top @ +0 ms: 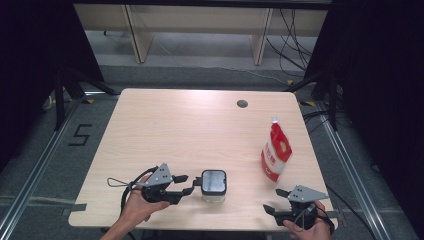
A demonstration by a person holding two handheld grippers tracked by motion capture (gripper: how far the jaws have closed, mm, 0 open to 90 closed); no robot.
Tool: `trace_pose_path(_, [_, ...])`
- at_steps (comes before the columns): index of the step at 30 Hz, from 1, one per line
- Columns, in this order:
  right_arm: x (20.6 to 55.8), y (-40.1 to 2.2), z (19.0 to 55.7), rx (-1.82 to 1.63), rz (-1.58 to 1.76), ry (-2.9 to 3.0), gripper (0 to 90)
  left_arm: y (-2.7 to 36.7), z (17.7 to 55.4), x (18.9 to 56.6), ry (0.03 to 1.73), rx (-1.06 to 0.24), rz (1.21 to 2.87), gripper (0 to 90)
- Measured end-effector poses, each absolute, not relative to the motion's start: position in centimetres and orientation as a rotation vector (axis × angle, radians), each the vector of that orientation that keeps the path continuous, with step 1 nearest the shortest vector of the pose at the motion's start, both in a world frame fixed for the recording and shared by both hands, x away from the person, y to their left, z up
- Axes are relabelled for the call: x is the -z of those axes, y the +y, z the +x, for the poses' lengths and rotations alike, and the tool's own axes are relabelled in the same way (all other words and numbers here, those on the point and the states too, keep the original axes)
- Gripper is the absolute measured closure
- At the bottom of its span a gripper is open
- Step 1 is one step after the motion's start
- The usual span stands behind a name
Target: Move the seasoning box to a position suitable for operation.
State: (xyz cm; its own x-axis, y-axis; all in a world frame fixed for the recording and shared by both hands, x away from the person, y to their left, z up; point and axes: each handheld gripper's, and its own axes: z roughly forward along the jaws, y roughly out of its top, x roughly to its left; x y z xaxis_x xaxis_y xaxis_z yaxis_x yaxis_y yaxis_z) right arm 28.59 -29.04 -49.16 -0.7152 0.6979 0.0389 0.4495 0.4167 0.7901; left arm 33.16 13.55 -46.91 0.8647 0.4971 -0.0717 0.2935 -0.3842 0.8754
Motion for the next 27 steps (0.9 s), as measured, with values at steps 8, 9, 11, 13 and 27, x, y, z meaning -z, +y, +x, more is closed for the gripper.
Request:
trace_pose_path(8, [49.3, -29.1, 28.7, -1.19, 0.989, 2.399, 29.5, 13.7, 33.0, 45.2, 0.526, -0.339, 1.964, 72.4])
trace_pose_path(9, [49.3, -29.2, 28.7, -1.183, 0.979, 2.389, 29.9, 13.5, 33.0, 45.1, 0.519, -0.352, 1.964, 74.2])
trace_pose_path(11, [49.3, -29.2, 28.8, -1.182, 0.976, 2.393, 30.1, 13.0, 33.0, 44.9, 0.49, -0.385, 1.97, 79.7])
trace_pose_path(13, [49.4, -29.1, 28.6, -1.186, 1.015, 2.392, 30.2, 12.5, 33.1, 44.9, 0.485, -0.378, 1.973, 83.3])
trace_pose_path(27, [49.3, -29.3, 28.8, -1.195, 0.952, 2.405, 33.3, 11.4, 33.9, 45.6, 0.507, -0.359, 1.984, 88.9])
